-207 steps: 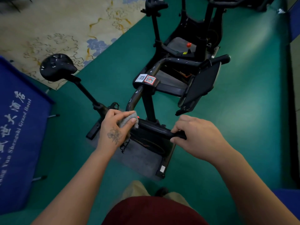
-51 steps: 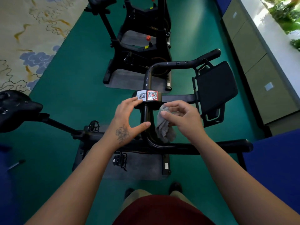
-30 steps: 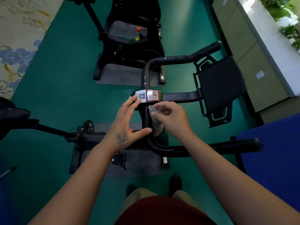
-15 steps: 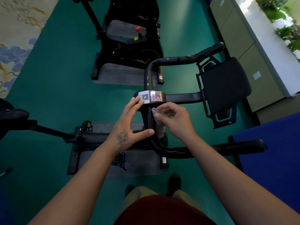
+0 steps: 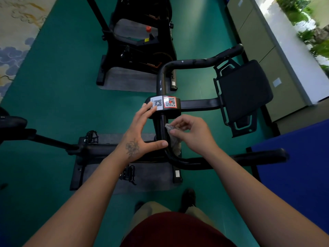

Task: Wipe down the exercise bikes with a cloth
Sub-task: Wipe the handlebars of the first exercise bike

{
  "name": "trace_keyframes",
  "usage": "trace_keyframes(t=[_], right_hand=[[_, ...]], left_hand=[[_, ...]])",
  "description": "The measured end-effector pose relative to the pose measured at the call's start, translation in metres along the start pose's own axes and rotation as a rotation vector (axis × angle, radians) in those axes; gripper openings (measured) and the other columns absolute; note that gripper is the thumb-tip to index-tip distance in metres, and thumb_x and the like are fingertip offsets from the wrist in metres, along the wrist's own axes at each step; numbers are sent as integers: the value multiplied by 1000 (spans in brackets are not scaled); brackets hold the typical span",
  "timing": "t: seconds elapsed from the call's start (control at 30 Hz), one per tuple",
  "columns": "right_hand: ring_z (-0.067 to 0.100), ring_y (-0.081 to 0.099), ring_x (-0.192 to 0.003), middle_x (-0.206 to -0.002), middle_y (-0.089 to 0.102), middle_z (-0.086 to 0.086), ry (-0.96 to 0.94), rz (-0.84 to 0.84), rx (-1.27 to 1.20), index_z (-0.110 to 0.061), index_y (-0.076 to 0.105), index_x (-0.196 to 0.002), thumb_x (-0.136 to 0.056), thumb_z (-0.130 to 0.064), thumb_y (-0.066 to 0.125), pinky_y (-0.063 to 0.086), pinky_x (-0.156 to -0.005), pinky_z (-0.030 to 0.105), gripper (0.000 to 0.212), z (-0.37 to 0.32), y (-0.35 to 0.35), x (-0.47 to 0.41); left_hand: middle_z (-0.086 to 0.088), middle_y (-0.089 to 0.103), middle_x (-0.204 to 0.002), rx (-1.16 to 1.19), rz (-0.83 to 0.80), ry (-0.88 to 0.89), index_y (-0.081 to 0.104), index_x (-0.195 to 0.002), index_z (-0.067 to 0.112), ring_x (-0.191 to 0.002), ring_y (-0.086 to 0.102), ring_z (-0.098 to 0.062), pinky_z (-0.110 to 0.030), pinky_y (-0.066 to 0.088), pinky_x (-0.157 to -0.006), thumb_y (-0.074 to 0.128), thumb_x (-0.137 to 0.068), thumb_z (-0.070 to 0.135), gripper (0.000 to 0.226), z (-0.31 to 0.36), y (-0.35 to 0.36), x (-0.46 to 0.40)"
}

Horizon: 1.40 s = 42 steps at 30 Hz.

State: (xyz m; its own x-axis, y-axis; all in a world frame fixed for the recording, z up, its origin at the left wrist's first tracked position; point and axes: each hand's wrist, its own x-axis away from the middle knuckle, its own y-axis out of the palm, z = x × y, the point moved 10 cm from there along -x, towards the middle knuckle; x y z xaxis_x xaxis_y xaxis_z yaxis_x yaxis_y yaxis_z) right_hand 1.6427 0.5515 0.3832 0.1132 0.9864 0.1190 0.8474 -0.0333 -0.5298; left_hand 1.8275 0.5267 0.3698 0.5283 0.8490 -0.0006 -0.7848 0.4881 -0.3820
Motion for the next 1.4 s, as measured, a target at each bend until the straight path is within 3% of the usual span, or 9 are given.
trace_keyframes(t=[0.2, 0.37, 0.5, 0.67, 0.8, 0.9, 1.03, 1.17, 1.4], right_hand=[[9, 66, -87, -89, 71, -10, -14, 90, -6, -41, 70, -87, -88, -13, 82, 56, -84, 29, 30, -5, -2, -12], [28, 69, -90, -92, 73, 2, 3, -37, -57, -34, 74, -91, -86, -10, 85, 61, -88, 46, 26, 3, 1, -2], [35, 74, -93, -95, 78, 12, 81, -181, -101, -25, 74, -88, -84, -7, 87, 62, -82, 45, 23, 6, 7, 14], [27, 74, -83, -86, 78, 5, 50, -143, 39, -28, 75, -83, -82, -10, 88, 64, -80, 47, 22, -3, 3, 8], [31, 72, -84, -86, 75, 2, 46, -66, 25, -34, 74, -84, -84, -13, 87, 63, -81, 51, 24, -5, 1, -1], [30, 72, -85, -87, 74, 0, 30, -102, 23, -40, 74, -86, -86, -15, 86, 62, -82, 52, 27, -4, 3, 3], [28, 75, -89, -92, 77, 4, 28, -212, -2, -34, 77, -87, -84, -11, 87, 62, -86, 53, 25, -1, 6, 18], [23, 76, -88, -94, 77, 3, -1, -309, 32, -34, 77, -89, -84, -9, 87, 63, -88, 51, 27, -3, 9, 24], [19, 75, -88, -91, 78, -2, -54, -213, 50, -32, 77, -91, -87, -8, 84, 63, -86, 48, 25, -12, 6, 7]], left_hand=[[28, 8, -174, -15, -49, -13, 24, -169, 36, -164, 5, -4, -63, 26, -129, 85, -76, 69, 116, 0, 0, 1], [26, 6, -175, -17, -45, -17, 23, -169, 36, -165, 2, -4, -63, 25, -129, 84, -76, 68, 116, 0, 2, 2], [27, 4, -175, -20, -49, -28, 21, -169, 38, -164, 0, -3, -63, 24, -129, 84, -76, 70, 117, -2, 4, 2], [27, 4, -175, -35, -55, -15, 21, -169, 39, -164, 1, -4, -63, 25, -129, 84, -75, 70, 117, -2, 3, 0], [27, 3, -175, -49, -58, -22, 20, -169, 38, -164, 1, -3, -63, 25, -129, 83, -74, 74, 119, 0, 1, 2], [27, 1, -176, -83, -61, -22, 17, -170, 36, -164, -1, -2, -61, 25, -130, 84, -75, 73, 122, 5, 2, 6], [28, -4, -176, -129, -64, -42, 13, -171, 33, -163, -8, 2, -59, 21, -132, 88, -77, 65, 124, 9, 7, 15], [26, -6, -176, -131, -51, -28, 11, -171, 29, -162, -9, 4, -51, 16, -132, 87, -77, 65, 127, 12, 13, 29], [28, -9, -175, -153, -105, -68, 5, -172, 32, -160, -8, 8, -38, 15, -130, 92, -73, 61, 134, 10, 30, 45]])
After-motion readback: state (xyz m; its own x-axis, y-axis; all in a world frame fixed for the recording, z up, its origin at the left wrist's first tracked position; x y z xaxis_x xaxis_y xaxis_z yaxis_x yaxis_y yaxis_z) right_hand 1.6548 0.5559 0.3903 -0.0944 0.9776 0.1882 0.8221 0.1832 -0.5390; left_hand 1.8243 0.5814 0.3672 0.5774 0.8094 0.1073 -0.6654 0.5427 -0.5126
